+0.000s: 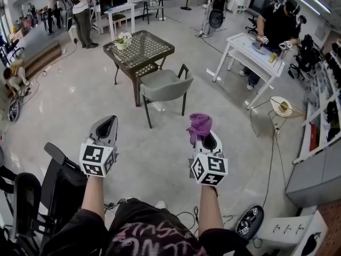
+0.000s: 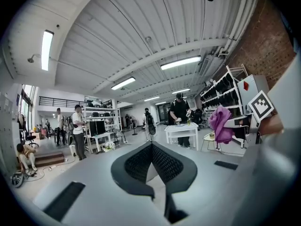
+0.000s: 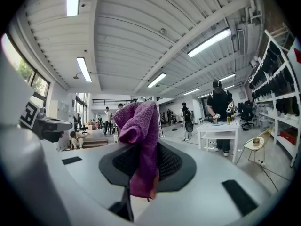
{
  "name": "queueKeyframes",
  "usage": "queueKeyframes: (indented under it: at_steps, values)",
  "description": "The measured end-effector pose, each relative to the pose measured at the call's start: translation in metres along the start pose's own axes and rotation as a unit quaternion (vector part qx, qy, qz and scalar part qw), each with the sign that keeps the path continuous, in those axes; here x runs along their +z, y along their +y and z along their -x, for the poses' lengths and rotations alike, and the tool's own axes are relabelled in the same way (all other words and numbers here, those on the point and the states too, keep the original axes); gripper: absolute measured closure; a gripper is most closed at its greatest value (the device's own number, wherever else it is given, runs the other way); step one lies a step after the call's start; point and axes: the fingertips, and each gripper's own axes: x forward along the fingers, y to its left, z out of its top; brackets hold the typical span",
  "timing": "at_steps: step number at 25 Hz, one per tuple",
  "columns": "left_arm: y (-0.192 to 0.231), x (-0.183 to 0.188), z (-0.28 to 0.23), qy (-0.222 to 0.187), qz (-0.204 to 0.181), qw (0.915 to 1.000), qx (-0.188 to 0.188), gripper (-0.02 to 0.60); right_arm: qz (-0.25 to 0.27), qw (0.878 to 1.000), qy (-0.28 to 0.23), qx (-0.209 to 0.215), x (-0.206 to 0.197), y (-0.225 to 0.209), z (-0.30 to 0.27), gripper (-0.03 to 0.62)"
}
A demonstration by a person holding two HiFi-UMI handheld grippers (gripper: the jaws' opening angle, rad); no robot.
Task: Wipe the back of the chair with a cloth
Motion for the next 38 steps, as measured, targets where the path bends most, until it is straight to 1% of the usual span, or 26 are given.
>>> queueKeyframes:
  at_steps: [1, 4, 6, 10, 16, 24, 29, 38]
  values:
    - [-0.002, 0.0, -0.002, 0.002, -0.002, 1.0, 0.002, 0.572, 0.0, 1.0, 0.0, 0.0, 0.0, -0.004, -0.001, 0.5]
    - [-0.01, 0.001, -0.012, 0.007, -0.025, 0.9997, 0.001, 0.572, 0.0, 1.0, 0.0, -0.001, 0.001, -0.015, -0.006, 0.5]
    - [-0.013, 0.003, -0.02, 0.007, -0.031, 0.9995, -0.003, 0.572, 0.004, 1.0, 0.001, 0.0, 0.002, -0.019, -0.011, 0.5]
    - [-0.009, 0.003, -0.039, 0.009, -0.025, 0.9997, -0.002, 0.572, 0.005, 1.0, 0.003, -0.001, 0.003, -0.028, -0.024, 0.502]
    - [0.009, -0.009, -0.073, 0.011, -0.017, 0.9998, -0.006, 0.572, -0.001, 1.0, 0.01, -0.012, -0.006, -0.039, -0.058, 0.501]
    - [0.055, -0.032, -0.134, 0.024, -0.002, 0.9997, -0.004, 0.572, 0.003, 1.0, 0.02, -0.014, -0.012, -0.034, -0.131, 0.5]
    - [0.09, -0.049, -0.172, 0.031, 0.009, 0.9995, -0.008, 0.572, 0.006, 0.999, 0.03, -0.015, -0.016, -0.021, -0.184, 0.5]
    - [0.157, -0.059, -0.229, 0.021, 0.025, 0.9994, -0.016, 0.572, 0.014, 0.999, 0.032, -0.028, -0.004, 0.007, -0.265, 0.5]
